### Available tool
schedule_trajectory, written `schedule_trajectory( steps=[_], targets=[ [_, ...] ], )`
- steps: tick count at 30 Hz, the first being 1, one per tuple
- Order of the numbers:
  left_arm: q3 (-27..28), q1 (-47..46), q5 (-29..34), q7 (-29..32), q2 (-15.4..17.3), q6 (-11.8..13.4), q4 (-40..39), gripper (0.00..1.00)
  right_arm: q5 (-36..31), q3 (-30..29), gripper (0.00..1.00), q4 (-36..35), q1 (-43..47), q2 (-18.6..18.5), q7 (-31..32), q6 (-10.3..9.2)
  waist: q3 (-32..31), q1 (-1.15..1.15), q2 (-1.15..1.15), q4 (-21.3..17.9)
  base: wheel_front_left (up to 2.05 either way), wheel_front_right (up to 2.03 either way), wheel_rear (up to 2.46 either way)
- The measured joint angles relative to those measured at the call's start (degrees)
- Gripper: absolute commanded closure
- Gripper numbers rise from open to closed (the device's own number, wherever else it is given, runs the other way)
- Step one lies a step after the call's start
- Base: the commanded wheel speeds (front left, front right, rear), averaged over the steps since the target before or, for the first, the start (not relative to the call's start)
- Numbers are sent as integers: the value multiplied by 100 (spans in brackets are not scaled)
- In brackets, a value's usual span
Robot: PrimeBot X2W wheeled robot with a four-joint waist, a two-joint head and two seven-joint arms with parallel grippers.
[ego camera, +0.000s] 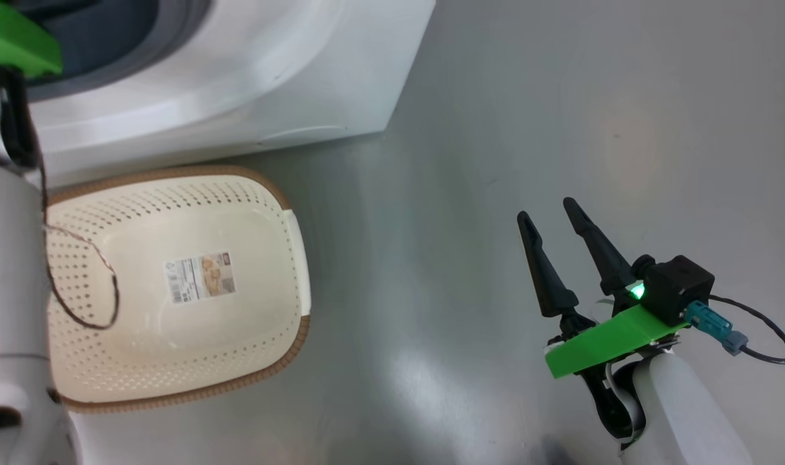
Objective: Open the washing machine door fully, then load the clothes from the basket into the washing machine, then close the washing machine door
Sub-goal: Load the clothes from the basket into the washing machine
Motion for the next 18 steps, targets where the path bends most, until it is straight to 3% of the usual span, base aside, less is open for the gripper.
schedule_trajectory(
  steps=[11,18],
  targets=[
    [138,1196,-25,1,-74,-1,-635,0,-7,-75,0,149,166,-37,0,0,-570,0,0,100,0,0,0],
    [222,2256,-5,1,-255,-3,-1429,0,-8,-60,0,227,334,-36,0,0,-988,0,0,162,0,0,0]
  ],
)
